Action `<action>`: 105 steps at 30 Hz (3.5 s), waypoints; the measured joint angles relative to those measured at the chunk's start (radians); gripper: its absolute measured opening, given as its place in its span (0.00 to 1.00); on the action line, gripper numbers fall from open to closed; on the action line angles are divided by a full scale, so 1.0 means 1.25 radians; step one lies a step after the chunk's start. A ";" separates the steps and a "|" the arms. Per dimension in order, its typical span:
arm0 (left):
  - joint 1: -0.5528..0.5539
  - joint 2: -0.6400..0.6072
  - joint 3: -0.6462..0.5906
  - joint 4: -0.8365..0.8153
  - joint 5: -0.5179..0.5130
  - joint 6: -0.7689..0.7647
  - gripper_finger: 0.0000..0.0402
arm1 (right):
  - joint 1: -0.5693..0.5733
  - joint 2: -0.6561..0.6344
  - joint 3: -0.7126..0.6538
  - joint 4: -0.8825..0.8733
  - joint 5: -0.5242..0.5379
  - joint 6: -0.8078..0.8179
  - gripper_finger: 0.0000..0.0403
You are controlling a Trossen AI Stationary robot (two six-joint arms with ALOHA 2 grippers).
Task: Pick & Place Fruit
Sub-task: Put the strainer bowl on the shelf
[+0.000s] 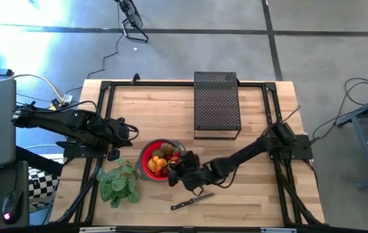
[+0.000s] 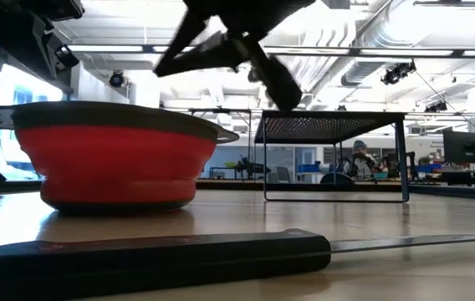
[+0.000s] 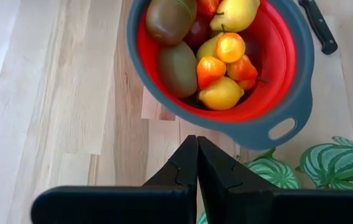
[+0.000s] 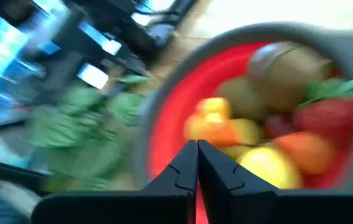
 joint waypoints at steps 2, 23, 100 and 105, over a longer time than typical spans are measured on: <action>0.000 0.000 0.000 0.001 0.000 0.000 0.00 | -0.008 -0.003 0.037 -0.112 -0.014 -0.013 0.01; 0.000 0.000 0.000 0.001 0.000 -0.002 0.00 | -0.083 -0.003 0.110 -0.394 -0.324 -0.174 0.01; 0.000 0.001 0.000 0.006 -0.048 -0.023 0.00 | -0.112 0.033 0.110 -0.446 -0.277 0.313 0.47; 0.000 0.001 0.000 0.002 -0.048 -0.023 0.00 | -0.113 0.044 0.110 -0.443 -0.275 0.314 0.42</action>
